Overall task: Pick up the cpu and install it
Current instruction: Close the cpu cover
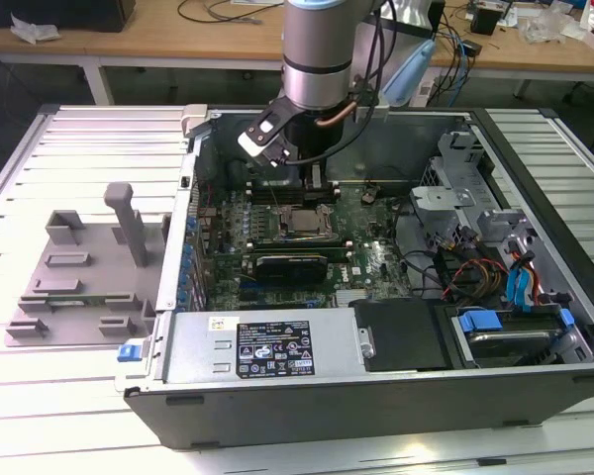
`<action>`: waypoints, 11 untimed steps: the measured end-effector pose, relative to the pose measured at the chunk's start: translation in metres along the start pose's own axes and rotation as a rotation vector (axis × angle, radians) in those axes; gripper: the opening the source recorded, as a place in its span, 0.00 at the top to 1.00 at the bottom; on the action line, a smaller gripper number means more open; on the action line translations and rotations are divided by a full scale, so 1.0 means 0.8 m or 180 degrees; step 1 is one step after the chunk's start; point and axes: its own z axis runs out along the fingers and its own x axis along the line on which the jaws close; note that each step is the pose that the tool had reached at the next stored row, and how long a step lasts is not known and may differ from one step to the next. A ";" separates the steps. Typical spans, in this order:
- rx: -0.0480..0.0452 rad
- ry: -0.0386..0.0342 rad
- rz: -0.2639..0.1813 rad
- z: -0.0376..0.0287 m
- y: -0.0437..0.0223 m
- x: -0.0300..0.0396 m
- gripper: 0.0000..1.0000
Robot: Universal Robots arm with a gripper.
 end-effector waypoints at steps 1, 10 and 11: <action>0.0000 0.0000 0.0000 0.0000 -0.0001 -0.0001 0.89; 0.0000 0.0000 0.0000 0.0000 -0.0005 -0.0005 0.89; 0.0000 0.0000 0.0000 0.0000 -0.0006 -0.0006 0.89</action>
